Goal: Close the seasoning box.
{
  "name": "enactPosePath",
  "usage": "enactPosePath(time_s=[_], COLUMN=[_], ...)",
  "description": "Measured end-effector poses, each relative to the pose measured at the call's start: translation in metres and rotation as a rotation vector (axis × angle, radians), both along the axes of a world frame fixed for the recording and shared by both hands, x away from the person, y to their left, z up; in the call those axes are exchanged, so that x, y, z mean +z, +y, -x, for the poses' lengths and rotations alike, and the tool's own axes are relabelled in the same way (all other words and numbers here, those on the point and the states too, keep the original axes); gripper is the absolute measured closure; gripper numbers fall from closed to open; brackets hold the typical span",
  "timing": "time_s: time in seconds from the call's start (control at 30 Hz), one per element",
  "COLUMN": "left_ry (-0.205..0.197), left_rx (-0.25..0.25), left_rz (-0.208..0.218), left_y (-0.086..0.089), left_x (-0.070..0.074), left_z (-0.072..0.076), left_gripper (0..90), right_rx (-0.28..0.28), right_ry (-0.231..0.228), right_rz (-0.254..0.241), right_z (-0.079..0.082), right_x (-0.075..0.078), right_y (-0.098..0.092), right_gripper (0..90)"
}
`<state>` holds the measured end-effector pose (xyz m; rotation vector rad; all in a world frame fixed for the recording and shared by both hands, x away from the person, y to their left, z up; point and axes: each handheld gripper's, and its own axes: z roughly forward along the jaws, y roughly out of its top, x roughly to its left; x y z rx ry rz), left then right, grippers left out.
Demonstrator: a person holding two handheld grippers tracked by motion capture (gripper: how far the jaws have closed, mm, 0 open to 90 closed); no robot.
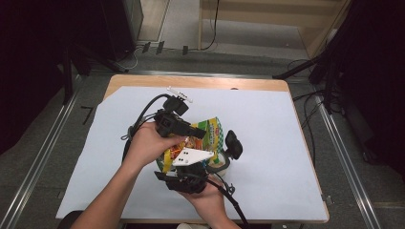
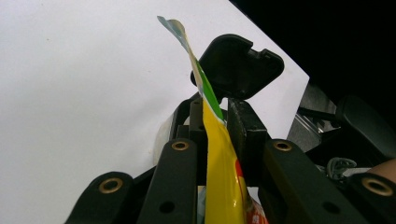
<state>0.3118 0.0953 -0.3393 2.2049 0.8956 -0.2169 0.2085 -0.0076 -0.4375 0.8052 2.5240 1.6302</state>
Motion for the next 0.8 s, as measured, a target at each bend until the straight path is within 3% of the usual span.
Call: enactPosePath(time_s=[0.57, 0.8], left_ry=[-0.014, 0.003], left_rx=[0.004, 0.014], left_rz=[-0.015, -0.018], left_y=[-0.0018, 0.0008], left_x=[0.0006, -0.0024], left_z=[0.0025, -0.002], left_gripper=[81.1, 81.0], right_rx=[0.0, 0.01], right_ry=[0.042, 0.023], right_rz=[-0.013, -0.016], right_z=[-0.0038, -0.0004], right_x=[-0.0042, 0.0004], right_y=[-0.0013, -0.0008], right_gripper=[67.3, 66.4])
